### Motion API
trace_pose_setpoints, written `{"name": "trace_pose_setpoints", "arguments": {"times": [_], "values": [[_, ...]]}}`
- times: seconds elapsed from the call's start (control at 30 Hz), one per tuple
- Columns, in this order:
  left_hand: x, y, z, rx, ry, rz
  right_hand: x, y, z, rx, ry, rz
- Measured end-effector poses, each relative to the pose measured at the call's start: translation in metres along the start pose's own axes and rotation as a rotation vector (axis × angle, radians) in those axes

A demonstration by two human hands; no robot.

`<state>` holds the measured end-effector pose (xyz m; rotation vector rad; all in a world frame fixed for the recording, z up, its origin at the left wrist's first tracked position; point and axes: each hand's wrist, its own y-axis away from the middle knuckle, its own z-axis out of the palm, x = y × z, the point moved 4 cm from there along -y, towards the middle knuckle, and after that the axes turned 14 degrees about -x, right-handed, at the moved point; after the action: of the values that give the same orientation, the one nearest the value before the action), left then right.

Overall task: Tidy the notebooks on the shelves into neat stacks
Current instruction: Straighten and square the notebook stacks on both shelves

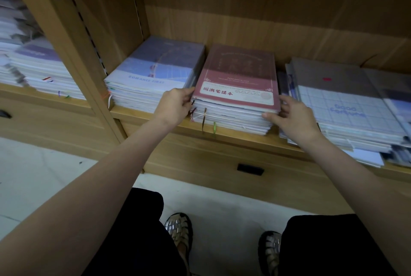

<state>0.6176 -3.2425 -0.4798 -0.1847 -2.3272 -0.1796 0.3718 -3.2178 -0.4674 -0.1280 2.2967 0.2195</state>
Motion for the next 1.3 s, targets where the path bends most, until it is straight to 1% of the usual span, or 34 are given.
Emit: {"name": "trace_pose_setpoints", "arguments": {"times": [0.1,0.3,0.4,0.5,0.63,0.7,0.77,0.87,1.0,1.07,1.17,1.23,1.3], "values": [[0.004,0.002,0.0,-0.034,0.032,-0.004,0.001,0.0,0.0,-0.005,0.056,-0.009],[0.003,0.002,-0.003,-0.036,0.157,-0.026,0.003,-0.002,0.0,-0.014,0.093,-0.043],[0.003,0.001,-0.003,-0.033,0.086,-0.034,0.003,-0.002,0.001,-0.012,0.098,-0.038],[0.006,0.002,-0.001,-0.032,0.015,-0.011,0.0,0.0,0.001,0.042,0.113,-0.03],[0.006,0.003,0.0,-0.006,-0.117,0.003,-0.003,0.002,0.003,0.037,0.257,-0.051],[0.006,0.004,0.001,0.028,-0.196,-0.002,-0.001,0.001,0.002,0.048,0.274,-0.039],[0.005,0.004,0.002,0.044,-0.196,-0.011,-0.001,0.002,0.003,0.054,0.244,-0.042],[0.003,0.004,0.002,0.048,-0.131,-0.023,-0.004,0.004,0.004,0.055,0.244,-0.053],[0.006,0.008,0.006,0.042,-0.213,0.079,-0.006,0.007,0.003,0.091,0.239,-0.06],[0.007,0.01,0.008,0.054,-0.194,0.107,-0.006,0.006,0.0,0.129,0.233,-0.05],[0.006,0.009,0.006,0.07,-0.125,0.083,-0.004,0.003,0.0,0.159,0.186,-0.033],[0.005,0.009,0.003,0.035,-0.073,0.078,-0.006,0.003,0.001,0.154,0.185,-0.018],[0.0,0.011,0.0,-0.001,0.008,0.053,-0.007,0.004,0.002,0.106,0.192,0.006]]}}
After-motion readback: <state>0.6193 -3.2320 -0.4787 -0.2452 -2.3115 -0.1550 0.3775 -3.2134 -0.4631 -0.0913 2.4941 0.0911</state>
